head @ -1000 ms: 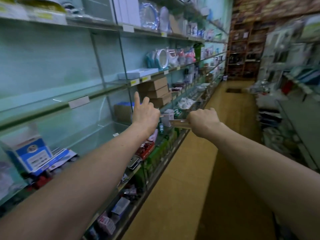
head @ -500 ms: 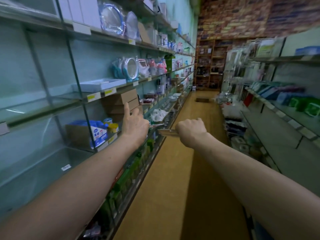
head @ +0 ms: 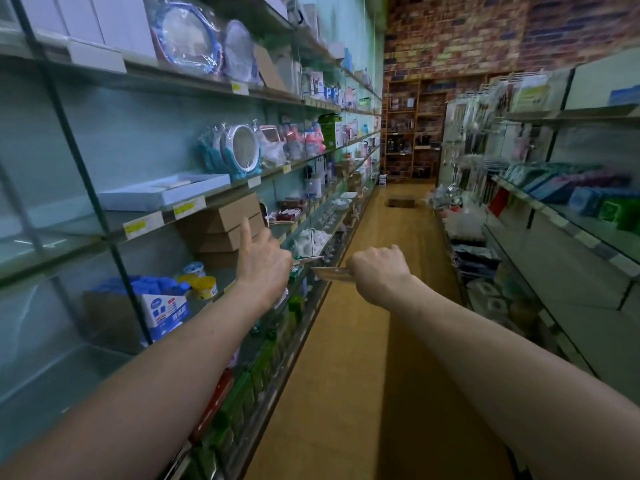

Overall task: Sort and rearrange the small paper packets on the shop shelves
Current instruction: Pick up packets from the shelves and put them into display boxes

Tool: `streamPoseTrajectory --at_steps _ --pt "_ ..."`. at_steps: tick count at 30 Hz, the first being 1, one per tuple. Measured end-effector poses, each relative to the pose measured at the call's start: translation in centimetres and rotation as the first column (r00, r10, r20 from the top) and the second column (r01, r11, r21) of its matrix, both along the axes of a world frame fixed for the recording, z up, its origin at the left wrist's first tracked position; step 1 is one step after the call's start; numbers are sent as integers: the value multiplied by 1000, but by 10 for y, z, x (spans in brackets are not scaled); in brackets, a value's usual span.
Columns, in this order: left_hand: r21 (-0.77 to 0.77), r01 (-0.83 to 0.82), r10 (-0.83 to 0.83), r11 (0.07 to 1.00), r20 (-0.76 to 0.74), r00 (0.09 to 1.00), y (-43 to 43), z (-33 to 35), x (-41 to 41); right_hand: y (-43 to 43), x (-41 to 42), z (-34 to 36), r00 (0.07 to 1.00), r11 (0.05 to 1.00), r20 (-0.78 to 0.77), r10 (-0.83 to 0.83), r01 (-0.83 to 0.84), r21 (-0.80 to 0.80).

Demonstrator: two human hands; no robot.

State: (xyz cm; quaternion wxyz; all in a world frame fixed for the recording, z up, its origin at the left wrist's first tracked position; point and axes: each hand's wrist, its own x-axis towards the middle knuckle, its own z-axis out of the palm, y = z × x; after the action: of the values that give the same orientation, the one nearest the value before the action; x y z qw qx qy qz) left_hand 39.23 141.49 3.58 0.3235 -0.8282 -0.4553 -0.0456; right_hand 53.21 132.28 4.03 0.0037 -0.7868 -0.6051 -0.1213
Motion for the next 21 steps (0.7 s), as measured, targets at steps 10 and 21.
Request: streamPoseTrajectory --at_steps 10,21 --pt "-3 -97 97 995 13 995 67 7 60 90 71 7 990 990 18 139 -139 17" --pt "34 -284 282 958 70 957 132 32 115 190 141 33 945 944 98 312 -320 75"
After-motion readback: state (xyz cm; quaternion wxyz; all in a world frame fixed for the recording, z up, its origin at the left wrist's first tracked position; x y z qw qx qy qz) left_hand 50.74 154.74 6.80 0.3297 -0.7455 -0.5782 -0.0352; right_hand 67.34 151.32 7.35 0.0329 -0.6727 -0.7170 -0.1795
